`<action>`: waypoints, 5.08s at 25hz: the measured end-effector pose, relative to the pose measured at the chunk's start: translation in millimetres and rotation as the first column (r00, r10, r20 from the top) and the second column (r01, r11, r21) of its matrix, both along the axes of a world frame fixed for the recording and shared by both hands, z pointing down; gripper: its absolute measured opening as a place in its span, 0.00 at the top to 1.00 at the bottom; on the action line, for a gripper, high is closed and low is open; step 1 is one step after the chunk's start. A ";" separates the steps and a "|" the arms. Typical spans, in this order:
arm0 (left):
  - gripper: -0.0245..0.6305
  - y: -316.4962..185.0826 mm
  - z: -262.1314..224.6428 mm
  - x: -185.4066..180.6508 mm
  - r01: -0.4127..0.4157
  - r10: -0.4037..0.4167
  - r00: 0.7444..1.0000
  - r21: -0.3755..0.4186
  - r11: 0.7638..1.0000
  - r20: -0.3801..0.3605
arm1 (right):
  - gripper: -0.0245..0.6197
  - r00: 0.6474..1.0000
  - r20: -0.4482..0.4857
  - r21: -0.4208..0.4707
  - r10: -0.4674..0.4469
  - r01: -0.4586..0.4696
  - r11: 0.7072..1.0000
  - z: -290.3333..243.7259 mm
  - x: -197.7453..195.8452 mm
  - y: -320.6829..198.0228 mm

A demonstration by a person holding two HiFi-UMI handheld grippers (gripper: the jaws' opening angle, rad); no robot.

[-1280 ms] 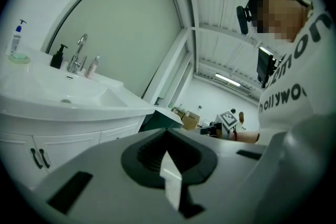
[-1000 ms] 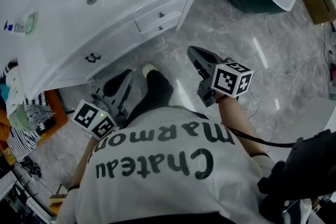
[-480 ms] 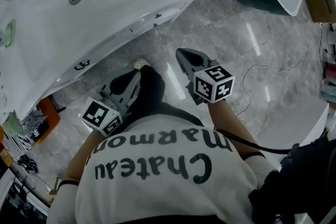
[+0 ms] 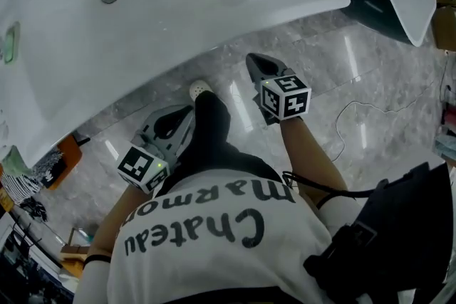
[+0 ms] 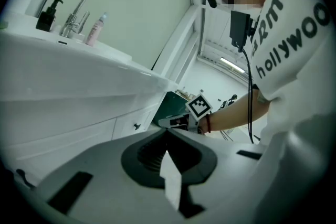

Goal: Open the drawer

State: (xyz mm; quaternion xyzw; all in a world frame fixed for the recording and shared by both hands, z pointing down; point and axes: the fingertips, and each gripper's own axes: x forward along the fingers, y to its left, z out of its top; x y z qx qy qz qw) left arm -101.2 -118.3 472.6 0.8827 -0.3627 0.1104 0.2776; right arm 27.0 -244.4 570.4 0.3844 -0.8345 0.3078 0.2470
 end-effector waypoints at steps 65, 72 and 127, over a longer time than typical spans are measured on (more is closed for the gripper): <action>0.95 27.0 26.3 4.0 0.064 -0.070 0.997 -0.123 0.990 -0.043 | 0.76 0.974 -0.207 -0.183 -0.092 0.054 0.982 104.0 4.9 -14.1; 0.95 18.1 23.8 9.7 0.061 -0.069 0.996 -0.131 0.989 -0.060 | 0.76 0.972 -0.206 -0.223 -0.117 0.069 0.972 105.5 9.7 0.1; 0.95 32.5 17.6 16.5 0.027 -0.024 0.999 -0.131 0.991 0.023 | 0.77 0.954 -0.261 -0.310 -0.149 0.064 0.949 108.2 21.9 23.9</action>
